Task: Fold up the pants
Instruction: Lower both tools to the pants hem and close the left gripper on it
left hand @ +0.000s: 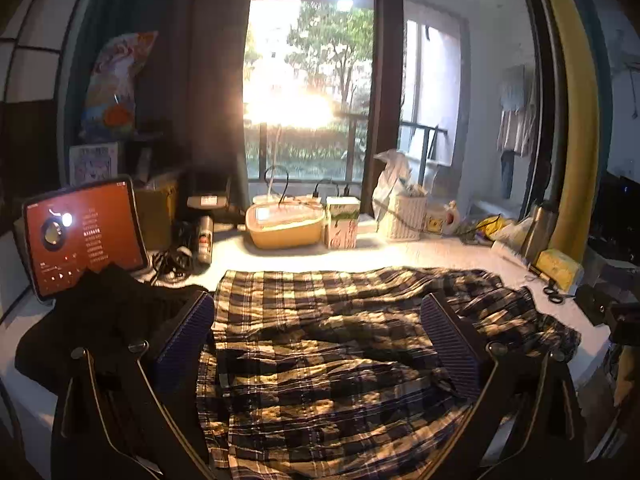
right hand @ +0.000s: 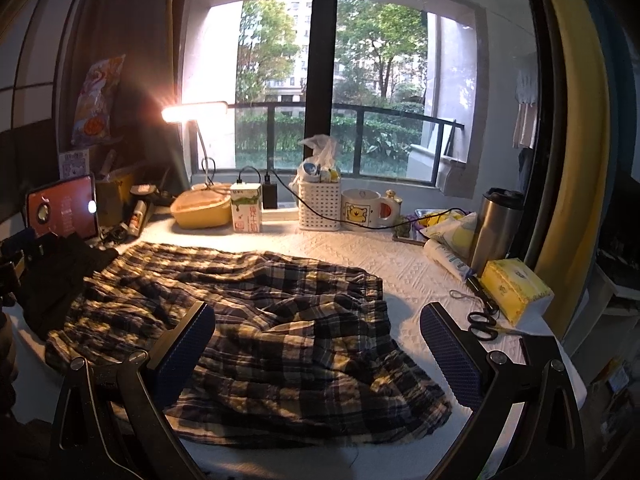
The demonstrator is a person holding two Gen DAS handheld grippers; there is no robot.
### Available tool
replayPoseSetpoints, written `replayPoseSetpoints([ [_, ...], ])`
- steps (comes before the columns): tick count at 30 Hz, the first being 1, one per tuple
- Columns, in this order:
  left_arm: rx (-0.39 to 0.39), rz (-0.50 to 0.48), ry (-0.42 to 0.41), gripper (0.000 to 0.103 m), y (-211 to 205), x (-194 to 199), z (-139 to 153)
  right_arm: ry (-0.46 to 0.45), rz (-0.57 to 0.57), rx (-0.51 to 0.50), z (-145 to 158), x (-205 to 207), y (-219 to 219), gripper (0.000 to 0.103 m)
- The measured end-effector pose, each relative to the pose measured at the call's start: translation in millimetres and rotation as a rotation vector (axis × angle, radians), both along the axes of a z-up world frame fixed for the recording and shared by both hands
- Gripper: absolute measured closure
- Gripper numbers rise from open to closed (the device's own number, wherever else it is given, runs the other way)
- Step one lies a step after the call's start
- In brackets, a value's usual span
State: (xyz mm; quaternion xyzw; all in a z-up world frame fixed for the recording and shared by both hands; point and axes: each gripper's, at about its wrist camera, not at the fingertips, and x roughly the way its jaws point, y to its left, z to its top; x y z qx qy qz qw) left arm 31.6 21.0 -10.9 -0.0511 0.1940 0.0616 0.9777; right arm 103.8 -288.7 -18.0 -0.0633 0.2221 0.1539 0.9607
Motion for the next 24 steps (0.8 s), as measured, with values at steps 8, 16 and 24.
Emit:
replayPoseSetpoints([
  [8, -0.003, 0.046, 0.081, 0.001, 17.1, 41.6, -18.2, 0.055, 0.003, -0.054, -8.8, 51.9, 8.9, 0.0],
  [16, 0.003, 0.074, 0.156, 0.001, 34.2, 87.5, -27.1, 0.11, 0.01, -0.095, -16.7, 98.1, 18.3, 0.0],
  [24, 0.026, 0.116, 0.265, 0.001, 48.3, 134.6, -44.5, 0.178, -0.019, -0.113, -33.0, 152.0, 21.4, 0.0],
])
